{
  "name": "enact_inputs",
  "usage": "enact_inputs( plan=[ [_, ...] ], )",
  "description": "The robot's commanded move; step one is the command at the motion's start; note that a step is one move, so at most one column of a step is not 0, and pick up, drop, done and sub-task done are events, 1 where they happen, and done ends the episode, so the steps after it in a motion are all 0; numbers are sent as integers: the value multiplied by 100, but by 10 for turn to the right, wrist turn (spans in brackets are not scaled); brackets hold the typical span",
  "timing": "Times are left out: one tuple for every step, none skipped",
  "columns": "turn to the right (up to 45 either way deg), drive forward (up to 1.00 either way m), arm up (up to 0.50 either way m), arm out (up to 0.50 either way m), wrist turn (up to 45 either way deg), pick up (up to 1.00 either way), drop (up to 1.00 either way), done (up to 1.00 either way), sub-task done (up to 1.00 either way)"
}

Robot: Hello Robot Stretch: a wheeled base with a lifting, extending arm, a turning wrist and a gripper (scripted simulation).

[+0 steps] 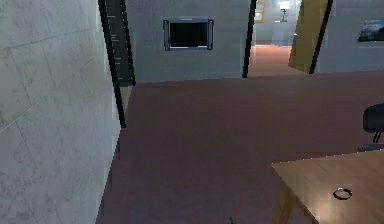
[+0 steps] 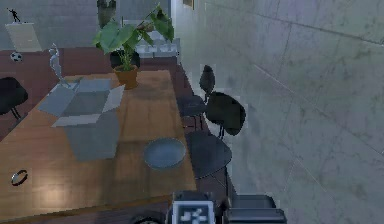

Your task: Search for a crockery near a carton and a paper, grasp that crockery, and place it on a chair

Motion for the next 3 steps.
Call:
enact_inputs(
  plan=[
    [0, 0, 0, 34, 0, 0, 0, 0, 0],
    [0, 0, 0, 0, 450, 0, 0, 0, 0],
    [0, 0, 0, 0, 450, 0, 0, 0, 0]
  ],
)
